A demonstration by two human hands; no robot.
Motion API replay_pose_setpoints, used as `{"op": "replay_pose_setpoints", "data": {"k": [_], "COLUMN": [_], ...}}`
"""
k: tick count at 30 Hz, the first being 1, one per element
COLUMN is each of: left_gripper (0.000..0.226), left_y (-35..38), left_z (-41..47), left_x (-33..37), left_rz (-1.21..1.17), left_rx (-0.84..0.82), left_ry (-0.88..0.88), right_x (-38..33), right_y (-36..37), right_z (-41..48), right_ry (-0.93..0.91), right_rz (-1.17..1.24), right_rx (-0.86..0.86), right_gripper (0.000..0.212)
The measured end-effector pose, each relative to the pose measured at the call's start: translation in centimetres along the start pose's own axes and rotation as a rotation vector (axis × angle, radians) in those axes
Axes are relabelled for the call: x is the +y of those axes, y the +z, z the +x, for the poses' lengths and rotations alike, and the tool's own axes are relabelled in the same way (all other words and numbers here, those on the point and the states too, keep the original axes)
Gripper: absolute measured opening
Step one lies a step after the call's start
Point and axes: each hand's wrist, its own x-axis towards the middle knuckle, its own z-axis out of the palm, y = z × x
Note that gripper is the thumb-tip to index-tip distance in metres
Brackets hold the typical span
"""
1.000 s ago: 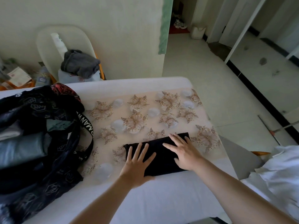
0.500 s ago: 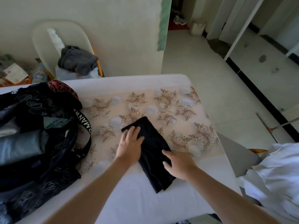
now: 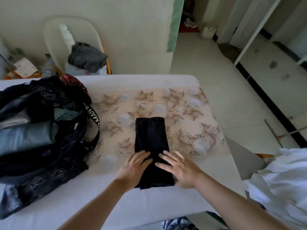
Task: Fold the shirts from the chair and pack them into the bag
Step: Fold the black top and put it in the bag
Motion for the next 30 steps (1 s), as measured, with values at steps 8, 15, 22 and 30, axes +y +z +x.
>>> {"op": "replay_pose_setpoints", "data": {"k": [8, 15, 22, 30], "left_gripper": [0.091, 0.02, 0.025, 0.069], "left_y": [0.0, -4.2, -5.8, -0.2], "left_z": [-2.4, -0.4, 3.8, 4.3], "left_x": [2.5, 1.6, 0.6, 1.5], "left_rz": [-0.085, -0.571, -0.65, 0.111], "left_rx": [-0.171, 0.078, 0.259, -0.064], "left_ry": [-0.036, -0.517, -0.693, -0.036], "right_x": [-2.2, -0.7, 0.2, 1.1], "right_y": [-0.3, -3.1, -2.9, -1.7], "right_z": [0.6, 1.3, 3.6, 5.3], "right_ry": [0.147, 0.586, 0.867, 0.899], "right_rz": [0.315, 0.748, 0.896, 0.634], "right_rx": [0.099, 0.229, 0.359, 0.388], "right_gripper": [0.056, 0.042, 0.023, 0.037]}}
